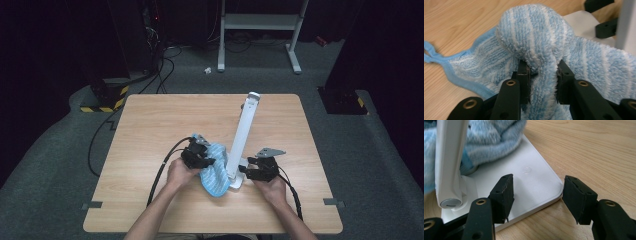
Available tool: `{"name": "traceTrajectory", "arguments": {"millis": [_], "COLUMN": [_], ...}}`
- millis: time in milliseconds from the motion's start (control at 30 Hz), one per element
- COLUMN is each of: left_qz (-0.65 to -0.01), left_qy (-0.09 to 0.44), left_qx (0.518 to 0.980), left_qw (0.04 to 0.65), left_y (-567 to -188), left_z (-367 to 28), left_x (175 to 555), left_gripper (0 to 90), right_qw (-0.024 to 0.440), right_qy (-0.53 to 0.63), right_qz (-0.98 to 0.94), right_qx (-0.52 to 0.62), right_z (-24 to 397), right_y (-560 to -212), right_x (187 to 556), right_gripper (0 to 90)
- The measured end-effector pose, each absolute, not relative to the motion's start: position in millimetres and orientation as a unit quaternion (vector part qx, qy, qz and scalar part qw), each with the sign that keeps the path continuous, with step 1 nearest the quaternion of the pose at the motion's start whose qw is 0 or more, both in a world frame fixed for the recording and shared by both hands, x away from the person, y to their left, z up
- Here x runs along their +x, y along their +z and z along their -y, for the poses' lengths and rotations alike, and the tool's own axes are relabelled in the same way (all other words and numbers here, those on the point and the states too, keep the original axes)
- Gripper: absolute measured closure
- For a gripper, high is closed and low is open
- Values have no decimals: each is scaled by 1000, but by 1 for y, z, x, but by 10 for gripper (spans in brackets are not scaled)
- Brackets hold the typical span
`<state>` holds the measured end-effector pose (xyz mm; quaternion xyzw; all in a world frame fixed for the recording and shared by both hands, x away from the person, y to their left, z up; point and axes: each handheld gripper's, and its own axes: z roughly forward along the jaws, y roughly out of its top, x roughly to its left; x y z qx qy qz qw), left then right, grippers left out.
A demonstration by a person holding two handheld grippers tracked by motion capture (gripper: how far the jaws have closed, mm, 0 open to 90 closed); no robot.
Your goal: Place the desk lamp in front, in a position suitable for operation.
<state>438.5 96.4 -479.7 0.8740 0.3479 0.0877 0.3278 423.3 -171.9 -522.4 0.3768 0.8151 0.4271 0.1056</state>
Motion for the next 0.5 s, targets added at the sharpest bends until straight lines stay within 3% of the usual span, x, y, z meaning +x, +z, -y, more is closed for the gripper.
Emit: {"name": "traceTrajectory", "arguments": {"millis": [167, 500], "left_qz": [-331, -405], "left_qy": [122, 132], "left_qx": [887, 859], "left_qw": [298, 285], "left_y": [-479, -480], "left_z": [-88, -133], "left_x": [438, 450], "left_gripper": [697, 698], "right_qw": [104, 106], "right_qy": [427, 428], "right_qz": [-815, -815], "right_qx": [378, 377], "right_z": [172, 172], "right_y": [-522, -523], "right_x": [424, 424], "right_gripper": [414, 415]}}
